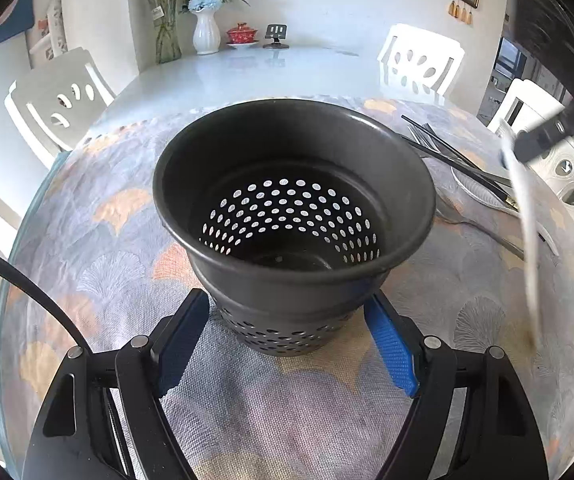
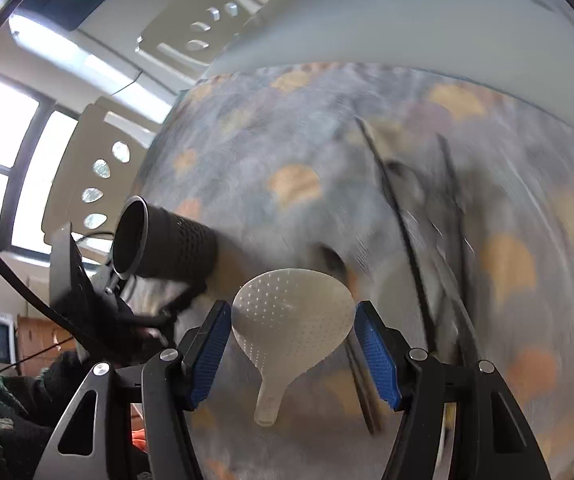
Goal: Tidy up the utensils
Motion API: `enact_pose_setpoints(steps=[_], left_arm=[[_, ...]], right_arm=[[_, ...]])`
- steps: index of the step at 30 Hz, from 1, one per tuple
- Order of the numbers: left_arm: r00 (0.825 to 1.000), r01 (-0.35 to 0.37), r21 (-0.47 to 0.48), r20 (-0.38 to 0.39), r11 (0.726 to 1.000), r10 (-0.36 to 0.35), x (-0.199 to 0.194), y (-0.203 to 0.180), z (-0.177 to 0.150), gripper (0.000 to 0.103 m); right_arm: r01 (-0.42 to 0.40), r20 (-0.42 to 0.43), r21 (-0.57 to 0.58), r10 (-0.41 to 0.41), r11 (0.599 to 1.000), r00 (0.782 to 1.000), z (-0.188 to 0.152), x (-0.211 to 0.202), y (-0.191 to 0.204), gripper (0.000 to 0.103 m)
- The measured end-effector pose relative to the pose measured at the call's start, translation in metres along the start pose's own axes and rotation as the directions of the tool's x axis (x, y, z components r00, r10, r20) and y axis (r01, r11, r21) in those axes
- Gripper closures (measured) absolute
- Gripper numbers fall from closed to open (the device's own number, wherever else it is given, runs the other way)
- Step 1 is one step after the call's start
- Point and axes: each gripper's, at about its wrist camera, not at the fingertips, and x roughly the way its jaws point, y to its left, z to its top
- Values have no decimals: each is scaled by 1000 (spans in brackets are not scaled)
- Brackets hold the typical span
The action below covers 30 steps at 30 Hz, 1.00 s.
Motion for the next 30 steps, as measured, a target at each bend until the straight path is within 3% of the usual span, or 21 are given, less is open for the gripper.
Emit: enact_pose_setpoints(steps=[5,11,18,22,26,30], left_arm=[[1000,2,10,-7,1000,-2,1,-1,0,25],[1000,4,34,0,999,-4,1,-4,-1,25],[1000,16,28,5,999,-16,0,-2,-2,25],[1000,16,29,6,999,-16,-1,-2,-2,25],[1000,24,24,9,999,-24,-2,-1,-3,25],[999,29,16,13,999,-30,-3,1,-1,24]], right_arm=[[6,76,88,-13,996,997,-16,3,3,41],[-39,231,109,13,993,973,-19,-41,20,41],[-50,423,114,-3,992,906,-2,-107,45,44],[-85,481,92,31,992,876,13,-129,62,50],[-36,494,72,-5,997,869,25,-136,79,50],[56,448,98,-94,994,889,28,-120,77,48]])
